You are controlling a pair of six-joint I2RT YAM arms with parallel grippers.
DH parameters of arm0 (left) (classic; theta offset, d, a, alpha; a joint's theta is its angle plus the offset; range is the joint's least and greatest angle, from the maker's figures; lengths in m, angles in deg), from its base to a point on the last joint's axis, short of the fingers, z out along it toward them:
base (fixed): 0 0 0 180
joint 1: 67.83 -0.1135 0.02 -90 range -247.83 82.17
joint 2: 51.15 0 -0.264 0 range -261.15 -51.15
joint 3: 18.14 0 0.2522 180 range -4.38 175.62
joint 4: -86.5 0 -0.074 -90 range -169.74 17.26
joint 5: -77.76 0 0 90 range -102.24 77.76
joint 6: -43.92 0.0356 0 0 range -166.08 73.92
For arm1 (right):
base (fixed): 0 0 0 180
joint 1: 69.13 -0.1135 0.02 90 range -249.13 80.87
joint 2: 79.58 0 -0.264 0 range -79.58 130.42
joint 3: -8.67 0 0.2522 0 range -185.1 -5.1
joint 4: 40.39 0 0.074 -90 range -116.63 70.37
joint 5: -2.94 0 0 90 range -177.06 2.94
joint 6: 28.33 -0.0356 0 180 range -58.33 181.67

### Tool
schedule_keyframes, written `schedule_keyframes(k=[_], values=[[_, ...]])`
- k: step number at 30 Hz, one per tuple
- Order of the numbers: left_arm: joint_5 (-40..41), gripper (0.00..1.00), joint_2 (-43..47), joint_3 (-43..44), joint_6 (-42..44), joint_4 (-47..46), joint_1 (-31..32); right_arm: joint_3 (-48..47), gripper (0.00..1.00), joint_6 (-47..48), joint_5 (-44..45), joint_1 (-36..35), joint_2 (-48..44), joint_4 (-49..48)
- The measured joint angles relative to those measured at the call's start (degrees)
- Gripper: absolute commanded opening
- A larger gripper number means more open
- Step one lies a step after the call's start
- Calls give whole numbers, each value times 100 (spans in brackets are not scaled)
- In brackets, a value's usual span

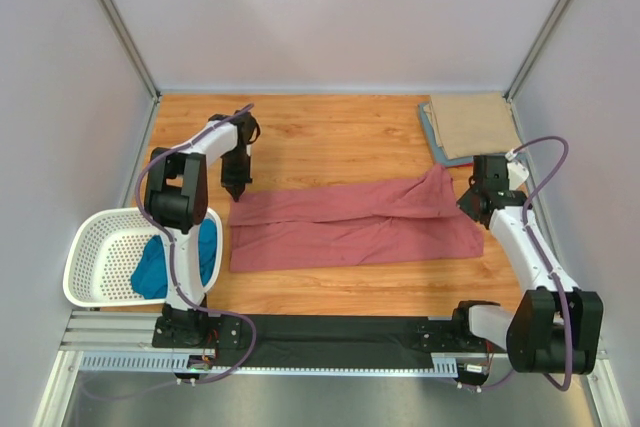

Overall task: Fold and stack the t-shirts
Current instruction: Fold the tshirt

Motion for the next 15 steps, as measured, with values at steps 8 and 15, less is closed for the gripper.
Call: schedule_keyframes(k=[8,15], values=[[234,0,-83,79,-17,39,-15,4,0,59,33,538,-70,59],[225,1,-83,103,-33,61,-35,667,1,28,-109,643,9,48]])
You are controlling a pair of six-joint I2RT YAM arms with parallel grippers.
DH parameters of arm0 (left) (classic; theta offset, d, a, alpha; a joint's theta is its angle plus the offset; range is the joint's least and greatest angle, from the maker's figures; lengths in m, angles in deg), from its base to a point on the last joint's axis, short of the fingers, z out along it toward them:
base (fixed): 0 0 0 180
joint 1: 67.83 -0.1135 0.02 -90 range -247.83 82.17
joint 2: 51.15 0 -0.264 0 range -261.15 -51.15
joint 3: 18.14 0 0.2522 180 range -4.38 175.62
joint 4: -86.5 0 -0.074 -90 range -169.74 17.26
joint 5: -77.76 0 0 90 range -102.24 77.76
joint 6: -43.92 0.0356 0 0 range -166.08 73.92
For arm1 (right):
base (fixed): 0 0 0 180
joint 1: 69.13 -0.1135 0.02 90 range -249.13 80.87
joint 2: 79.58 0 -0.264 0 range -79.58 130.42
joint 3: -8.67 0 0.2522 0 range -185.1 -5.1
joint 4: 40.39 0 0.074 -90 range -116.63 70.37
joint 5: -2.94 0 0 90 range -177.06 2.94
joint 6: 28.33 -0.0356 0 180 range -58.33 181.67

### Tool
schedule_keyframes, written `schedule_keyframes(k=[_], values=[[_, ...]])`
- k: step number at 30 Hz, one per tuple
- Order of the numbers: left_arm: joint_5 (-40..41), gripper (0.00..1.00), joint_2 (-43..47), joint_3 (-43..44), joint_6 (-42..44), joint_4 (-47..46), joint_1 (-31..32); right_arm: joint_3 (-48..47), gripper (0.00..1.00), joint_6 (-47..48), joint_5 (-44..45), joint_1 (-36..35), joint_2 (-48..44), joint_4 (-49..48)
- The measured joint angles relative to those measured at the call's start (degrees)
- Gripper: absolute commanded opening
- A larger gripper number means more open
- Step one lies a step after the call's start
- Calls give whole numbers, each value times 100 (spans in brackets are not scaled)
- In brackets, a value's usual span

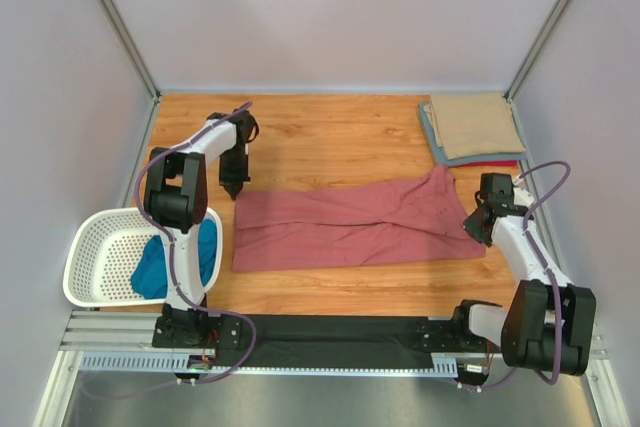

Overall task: Fold and stack the t-shirts
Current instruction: Fold the tshirt

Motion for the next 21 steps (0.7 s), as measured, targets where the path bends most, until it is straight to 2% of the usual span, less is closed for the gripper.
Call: schedule_keyframes(k=[3,4,7,12,17,21], values=[[-9,17,0,94,4,59,2,55,17,-59,-160,7,107,-33],[-9,19,0,144,0,96,2,52,24,-70,-190,11,144,-39],[46,24,24,289,-7,232,11,-9,33,-57,-205,17,216,44],[125,26,393,348,-17,391,160,-439,42,212,-496,26,238,125],[-708,27,1075,-17,-118,68,459,-940,44,754,-1480,22,846,-177],[-1202,27,1088,-256,-262,-122,610,-1228,44,1255,-2295,-109,1622,-365]])
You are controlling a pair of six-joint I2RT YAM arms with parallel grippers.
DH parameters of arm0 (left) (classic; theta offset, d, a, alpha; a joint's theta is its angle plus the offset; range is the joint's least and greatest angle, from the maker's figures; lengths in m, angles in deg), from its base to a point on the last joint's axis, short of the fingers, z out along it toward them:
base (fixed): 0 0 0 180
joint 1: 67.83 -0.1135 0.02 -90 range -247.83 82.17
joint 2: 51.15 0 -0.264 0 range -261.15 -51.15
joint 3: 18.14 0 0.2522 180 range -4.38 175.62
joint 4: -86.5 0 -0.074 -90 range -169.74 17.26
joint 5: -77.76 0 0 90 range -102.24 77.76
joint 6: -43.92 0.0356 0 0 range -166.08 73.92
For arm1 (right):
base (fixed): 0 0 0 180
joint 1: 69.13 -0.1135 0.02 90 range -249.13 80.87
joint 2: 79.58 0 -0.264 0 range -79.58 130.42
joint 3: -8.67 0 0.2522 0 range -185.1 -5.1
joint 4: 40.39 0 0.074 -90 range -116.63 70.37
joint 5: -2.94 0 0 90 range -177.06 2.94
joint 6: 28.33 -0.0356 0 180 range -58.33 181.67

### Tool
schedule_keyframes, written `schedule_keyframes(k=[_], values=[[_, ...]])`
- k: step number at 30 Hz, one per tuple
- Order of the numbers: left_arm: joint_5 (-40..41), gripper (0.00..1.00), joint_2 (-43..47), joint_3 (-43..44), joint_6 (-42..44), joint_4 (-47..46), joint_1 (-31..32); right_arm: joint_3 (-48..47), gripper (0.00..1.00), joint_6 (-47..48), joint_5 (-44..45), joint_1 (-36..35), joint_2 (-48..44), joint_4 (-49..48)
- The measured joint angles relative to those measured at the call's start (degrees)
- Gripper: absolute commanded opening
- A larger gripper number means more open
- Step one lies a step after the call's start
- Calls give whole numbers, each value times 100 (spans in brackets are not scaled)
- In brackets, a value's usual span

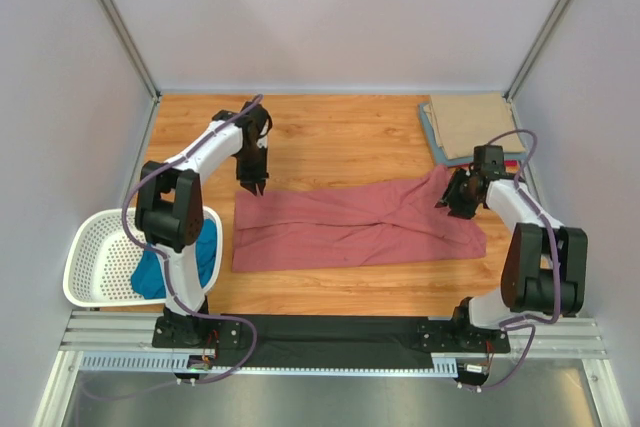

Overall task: Fold and stack the t-shirts
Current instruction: Fold the tshirt

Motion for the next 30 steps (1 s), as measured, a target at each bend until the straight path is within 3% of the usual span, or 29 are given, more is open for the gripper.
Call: schedule_keyframes(k=[11,24,26,30], values=[[133,28,-962,-70,-221,-24,-57,-339,46,492,-1176,-590,529,-492],[391,29,-872,151,-208,208,-52,-627,45,811,-1569,-848,1335,-614],[426,29,-765,234,-192,251,-55,-616,42,831,-1582,-890,1381,-664],[433,30,-369,264,-188,278,-55,-579,23,901,-1639,-944,1410,-745]])
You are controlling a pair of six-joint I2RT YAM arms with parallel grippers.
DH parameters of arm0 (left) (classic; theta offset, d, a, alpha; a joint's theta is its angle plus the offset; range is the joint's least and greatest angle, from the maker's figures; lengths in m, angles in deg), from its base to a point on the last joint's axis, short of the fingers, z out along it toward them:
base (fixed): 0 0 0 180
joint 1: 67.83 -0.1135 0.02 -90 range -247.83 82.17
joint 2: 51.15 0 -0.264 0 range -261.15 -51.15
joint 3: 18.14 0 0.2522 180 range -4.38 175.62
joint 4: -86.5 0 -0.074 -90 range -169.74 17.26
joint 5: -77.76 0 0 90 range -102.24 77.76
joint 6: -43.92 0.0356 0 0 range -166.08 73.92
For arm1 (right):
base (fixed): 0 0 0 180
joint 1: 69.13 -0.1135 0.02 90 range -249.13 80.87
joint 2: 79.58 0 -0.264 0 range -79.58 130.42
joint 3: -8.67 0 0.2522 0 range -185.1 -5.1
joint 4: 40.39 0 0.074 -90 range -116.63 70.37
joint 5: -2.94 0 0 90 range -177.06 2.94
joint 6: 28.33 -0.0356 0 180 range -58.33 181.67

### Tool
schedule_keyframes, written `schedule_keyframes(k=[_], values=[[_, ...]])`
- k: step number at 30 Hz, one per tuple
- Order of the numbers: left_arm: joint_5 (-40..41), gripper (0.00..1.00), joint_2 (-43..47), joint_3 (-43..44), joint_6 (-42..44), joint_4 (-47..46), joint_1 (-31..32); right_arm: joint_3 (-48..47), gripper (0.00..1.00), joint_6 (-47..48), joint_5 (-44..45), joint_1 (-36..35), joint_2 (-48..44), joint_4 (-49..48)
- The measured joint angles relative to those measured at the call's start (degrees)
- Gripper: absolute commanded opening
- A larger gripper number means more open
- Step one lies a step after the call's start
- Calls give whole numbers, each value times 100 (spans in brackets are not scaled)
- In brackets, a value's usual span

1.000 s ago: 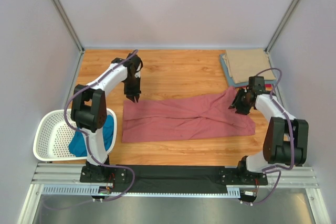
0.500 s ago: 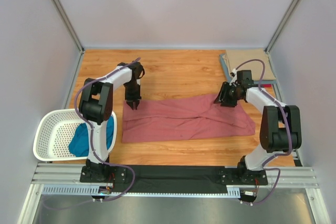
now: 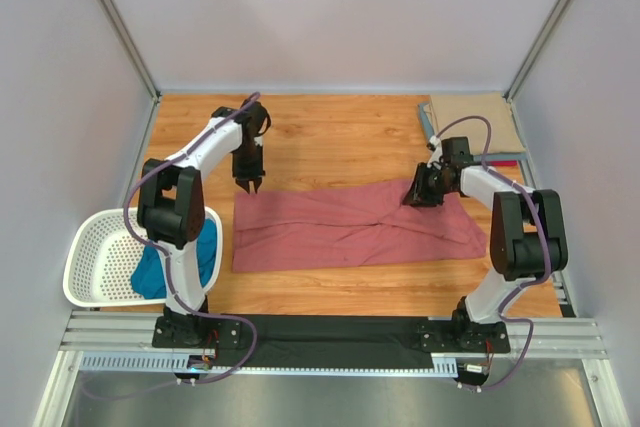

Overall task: Fold and stack the t-shirts
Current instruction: Fold the tshirt

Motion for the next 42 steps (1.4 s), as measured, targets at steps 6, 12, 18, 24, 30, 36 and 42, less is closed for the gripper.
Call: schedule_keyframes(k=[6,12,18,24,30,36,42], values=[[26,31,319,2,20,2,0,94,3,15,-7,-2,-39,-57],[44,31,313,0,42,24,0,328,0,-13,83,-92,-636,164],[37,31,315,-2,39,24,0,791,0,-164,203,-424,-1475,251],[37,31,356,-116,39,2,0,1331,11,-726,671,-896,-1836,472],[59,32,662,-341,57,22,9,1596,29,-1410,1427,-1086,-2826,1211],[-90,32,1036,-533,85,-63,146,1488,26,-1759,2061,-1082,-3665,1519],[-590,33,1071,-953,55,-389,219,1357,25,-1788,2723,-772,-2905,1220]])
